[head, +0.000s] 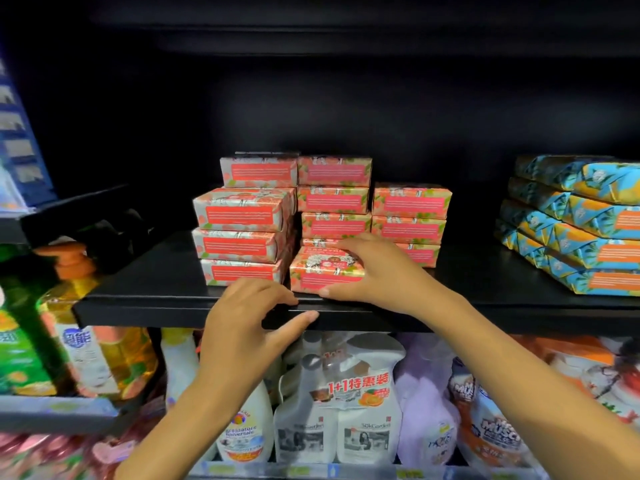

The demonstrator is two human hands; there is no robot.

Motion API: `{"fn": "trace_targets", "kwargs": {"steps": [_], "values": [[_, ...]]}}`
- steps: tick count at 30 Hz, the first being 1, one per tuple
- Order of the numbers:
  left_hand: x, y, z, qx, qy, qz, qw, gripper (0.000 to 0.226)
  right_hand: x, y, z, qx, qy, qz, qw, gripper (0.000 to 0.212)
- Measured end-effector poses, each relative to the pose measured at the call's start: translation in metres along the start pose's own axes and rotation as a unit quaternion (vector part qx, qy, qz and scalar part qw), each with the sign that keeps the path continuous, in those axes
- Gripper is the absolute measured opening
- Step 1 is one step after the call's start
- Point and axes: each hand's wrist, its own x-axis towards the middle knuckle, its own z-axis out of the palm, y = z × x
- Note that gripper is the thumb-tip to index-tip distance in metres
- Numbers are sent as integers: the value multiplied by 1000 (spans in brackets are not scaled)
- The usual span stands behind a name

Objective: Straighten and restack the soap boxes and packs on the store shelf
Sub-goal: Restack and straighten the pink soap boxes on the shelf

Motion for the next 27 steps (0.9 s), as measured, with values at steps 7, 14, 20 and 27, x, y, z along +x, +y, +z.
{"fn": "trace_targets", "kwargs": {"steps": [7, 14, 20, 27], "values": [[34, 17, -28, -51, 70, 60, 994, 33, -31, 6, -9, 70, 120, -10, 990, 69], [133, 51, -33, -34, 26, 106, 993, 42, -63, 26, -29, 74, 190, 28, 979, 67], [190, 43, 2, 154, -173, 64, 971, 77, -92, 43, -43, 112, 229, 34, 966, 51], [189, 34, 17, 228, -191, 64, 952, 67, -116, 61, -48, 103, 251, 46, 962, 45]]}}
